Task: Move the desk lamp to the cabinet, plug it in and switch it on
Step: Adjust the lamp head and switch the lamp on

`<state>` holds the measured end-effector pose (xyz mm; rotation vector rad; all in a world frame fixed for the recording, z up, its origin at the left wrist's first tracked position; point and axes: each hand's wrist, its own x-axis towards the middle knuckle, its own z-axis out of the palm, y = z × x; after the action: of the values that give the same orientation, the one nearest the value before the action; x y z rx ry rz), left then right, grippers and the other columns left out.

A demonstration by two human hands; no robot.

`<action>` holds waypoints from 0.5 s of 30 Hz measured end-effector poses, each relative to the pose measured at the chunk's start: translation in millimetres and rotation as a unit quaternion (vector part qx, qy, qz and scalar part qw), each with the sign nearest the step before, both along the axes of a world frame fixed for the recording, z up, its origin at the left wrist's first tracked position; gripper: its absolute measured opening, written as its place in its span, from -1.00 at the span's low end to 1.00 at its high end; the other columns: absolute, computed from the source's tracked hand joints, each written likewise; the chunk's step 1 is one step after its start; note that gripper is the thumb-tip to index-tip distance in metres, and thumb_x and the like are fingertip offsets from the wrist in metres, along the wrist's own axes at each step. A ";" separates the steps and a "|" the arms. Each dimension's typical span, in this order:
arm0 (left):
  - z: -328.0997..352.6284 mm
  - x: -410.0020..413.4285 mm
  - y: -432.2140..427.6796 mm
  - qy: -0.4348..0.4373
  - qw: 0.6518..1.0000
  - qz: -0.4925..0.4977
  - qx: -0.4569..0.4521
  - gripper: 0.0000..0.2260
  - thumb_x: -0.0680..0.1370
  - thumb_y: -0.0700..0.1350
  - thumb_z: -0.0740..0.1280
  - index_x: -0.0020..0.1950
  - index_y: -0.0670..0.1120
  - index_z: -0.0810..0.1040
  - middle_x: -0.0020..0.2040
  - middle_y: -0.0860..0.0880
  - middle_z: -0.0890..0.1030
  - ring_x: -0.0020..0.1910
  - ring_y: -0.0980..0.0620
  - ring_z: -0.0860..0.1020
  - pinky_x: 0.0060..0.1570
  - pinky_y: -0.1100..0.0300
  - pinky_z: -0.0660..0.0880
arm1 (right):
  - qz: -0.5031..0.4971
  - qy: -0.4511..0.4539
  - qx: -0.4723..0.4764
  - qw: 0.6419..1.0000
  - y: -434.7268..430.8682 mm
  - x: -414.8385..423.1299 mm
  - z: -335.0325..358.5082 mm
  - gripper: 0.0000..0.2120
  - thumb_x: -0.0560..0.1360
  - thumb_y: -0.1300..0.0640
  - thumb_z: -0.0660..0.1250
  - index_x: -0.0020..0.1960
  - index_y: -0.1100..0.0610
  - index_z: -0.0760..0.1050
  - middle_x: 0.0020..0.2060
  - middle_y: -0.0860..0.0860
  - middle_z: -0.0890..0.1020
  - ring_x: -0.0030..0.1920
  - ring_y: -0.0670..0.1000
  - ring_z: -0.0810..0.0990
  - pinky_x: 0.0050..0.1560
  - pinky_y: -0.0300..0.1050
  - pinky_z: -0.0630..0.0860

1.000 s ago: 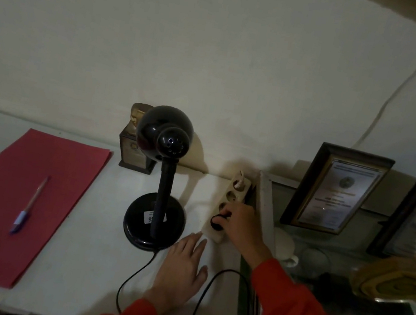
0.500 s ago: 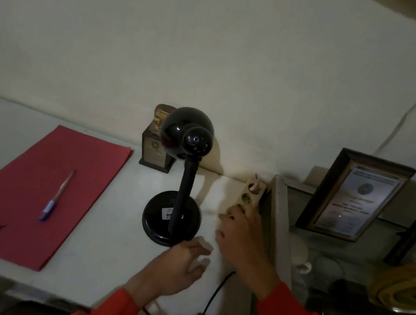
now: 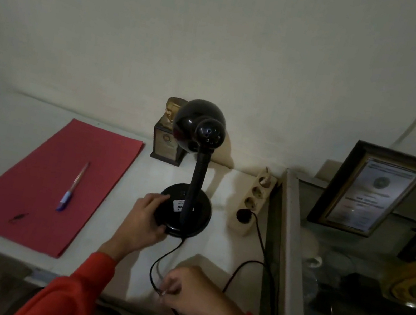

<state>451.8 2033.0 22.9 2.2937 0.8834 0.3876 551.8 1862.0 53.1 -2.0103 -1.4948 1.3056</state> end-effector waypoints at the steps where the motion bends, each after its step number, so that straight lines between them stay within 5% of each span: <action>1: -1.6 2.3 5.2 0.019 0.999 -0.025 0.015 -0.33 0.30 -0.14 0.47 0.38 -0.12 0.35 0.34 -0.17 0.40 0.25 -0.15 0.38 0.25 0.10 0.31 | -0.001 0.002 0.005 1.000 0.6 3.0 2.6 -0.81 0.40 0.08 0.43 -0.01 0.11 0.61 -0.02 0.09 0.69 -0.07 -0.08 0.62 -0.12 -0.31 0.48; 6: -6.7 4.2 10.1 0.092 0.991 -0.068 0.065 -0.40 0.36 0.04 0.27 0.41 -0.04 0.35 0.50 -0.11 0.25 0.38 -0.23 0.30 0.34 -0.09 0.30 | -0.046 -0.045 0.047 0.997 3.2 35.8 22.9 -0.87 0.41 0.10 0.41 -0.09 0.12 0.63 -0.15 0.10 0.72 -0.20 -0.07 0.62 -0.07 -0.15 0.55; 10: -15.6 2.0 -1.7 0.095 0.991 -0.046 0.085 -0.39 0.38 0.15 0.03 0.44 0.07 0.28 0.53 -0.06 0.19 0.42 -0.22 0.24 0.33 -0.16 0.25 | -0.092 -0.108 0.088 0.986 13.8 67.0 41.1 -0.89 0.46 0.07 0.34 -0.10 0.07 0.63 -0.17 0.03 0.69 -0.23 -0.12 0.58 -0.18 -0.27 0.49; 15: -14.8 9.2 -10.7 0.081 0.991 -0.024 0.106 -0.50 0.47 0.16 0.10 0.40 0.08 0.35 0.48 -0.11 0.30 0.41 -0.25 0.28 0.33 -0.15 0.25 | -0.192 -0.185 0.146 0.953 35.8 106.1 57.9 -0.88 0.48 0.13 0.32 -0.09 0.14 0.61 -0.16 0.07 0.67 -0.20 -0.03 0.59 -0.16 -0.16 0.52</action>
<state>461.0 2022.3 8.1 2.5668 0.9018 0.2900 657.9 1897.9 111.0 -2.2703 -1.2531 0.5413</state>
